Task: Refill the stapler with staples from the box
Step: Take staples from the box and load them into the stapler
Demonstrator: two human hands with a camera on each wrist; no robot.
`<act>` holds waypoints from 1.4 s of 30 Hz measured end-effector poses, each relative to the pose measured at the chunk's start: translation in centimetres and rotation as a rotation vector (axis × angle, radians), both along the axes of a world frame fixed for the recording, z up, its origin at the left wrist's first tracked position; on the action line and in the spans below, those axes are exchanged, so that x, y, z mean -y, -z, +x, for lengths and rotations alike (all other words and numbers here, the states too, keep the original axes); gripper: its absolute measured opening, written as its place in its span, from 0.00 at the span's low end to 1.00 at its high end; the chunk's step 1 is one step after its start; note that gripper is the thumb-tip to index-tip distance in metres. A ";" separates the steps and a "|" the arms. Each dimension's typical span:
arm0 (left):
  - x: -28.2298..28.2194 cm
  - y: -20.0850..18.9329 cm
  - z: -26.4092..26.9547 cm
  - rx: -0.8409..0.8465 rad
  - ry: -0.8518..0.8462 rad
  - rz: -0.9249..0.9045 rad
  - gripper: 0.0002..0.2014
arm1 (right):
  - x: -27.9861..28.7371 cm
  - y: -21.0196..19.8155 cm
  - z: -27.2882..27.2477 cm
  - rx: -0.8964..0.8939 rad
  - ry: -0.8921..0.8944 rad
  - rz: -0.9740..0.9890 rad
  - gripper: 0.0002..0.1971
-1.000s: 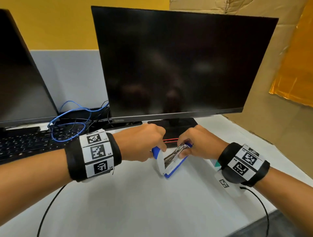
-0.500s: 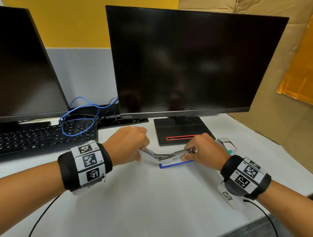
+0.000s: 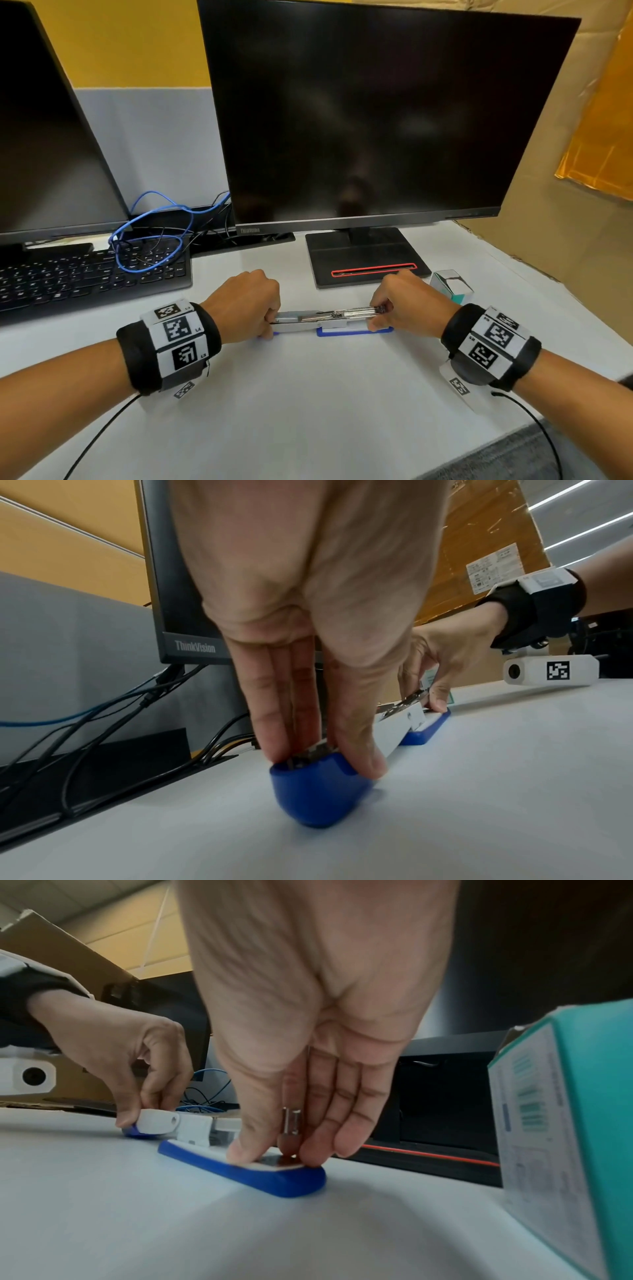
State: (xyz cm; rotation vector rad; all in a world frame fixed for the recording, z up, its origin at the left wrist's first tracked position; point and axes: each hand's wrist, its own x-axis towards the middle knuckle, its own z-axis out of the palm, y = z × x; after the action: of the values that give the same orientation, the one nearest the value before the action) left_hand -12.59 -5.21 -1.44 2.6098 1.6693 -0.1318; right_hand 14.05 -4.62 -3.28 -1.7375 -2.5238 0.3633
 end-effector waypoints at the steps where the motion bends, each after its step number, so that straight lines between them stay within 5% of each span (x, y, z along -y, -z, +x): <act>1: -0.1 0.1 -0.1 0.008 0.003 -0.005 0.08 | 0.0 0.1 0.0 0.003 0.000 -0.001 0.17; 8: -0.5 0.3 -0.3 0.024 0.004 -0.018 0.18 | 0.0 -0.4 0.1 0.067 -0.042 -0.028 0.16; 12: -0.5 0.3 -0.2 0.024 -0.007 -0.025 0.15 | 0.4 -2.3 1.4 0.088 -0.068 -0.032 0.17; 20: -0.8 0.5 -0.5 0.043 0.001 -0.047 0.18 | -0.2 -5.3 5.2 0.104 0.140 0.104 0.10; 24: -1.1 0.4 -0.3 0.047 0.006 -0.063 0.18 | -0.4 -5.0 6.7 0.133 0.341 0.023 0.12; 30: -1.4 0.6 -0.3 0.043 -0.001 -0.054 0.20 | -0.9 -3.5 7.1 0.136 0.399 -0.082 0.14; 33: -1.4 0.5 -0.1 0.028 -0.003 -0.053 0.19 | -1.1 -3.8 6.7 0.109 0.403 -0.117 0.21; 42: -0.8 0.6 0.1 0.064 0.030 -0.027 0.12 | -2.5 -3.2 3.9 0.042 0.238 -0.067 0.16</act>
State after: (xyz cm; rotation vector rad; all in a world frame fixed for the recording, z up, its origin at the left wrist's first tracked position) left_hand -12.48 -4.44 -2.07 2.5910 1.5976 -0.0707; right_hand 17.90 -2.11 -0.06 -2.0618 -2.3197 0.4032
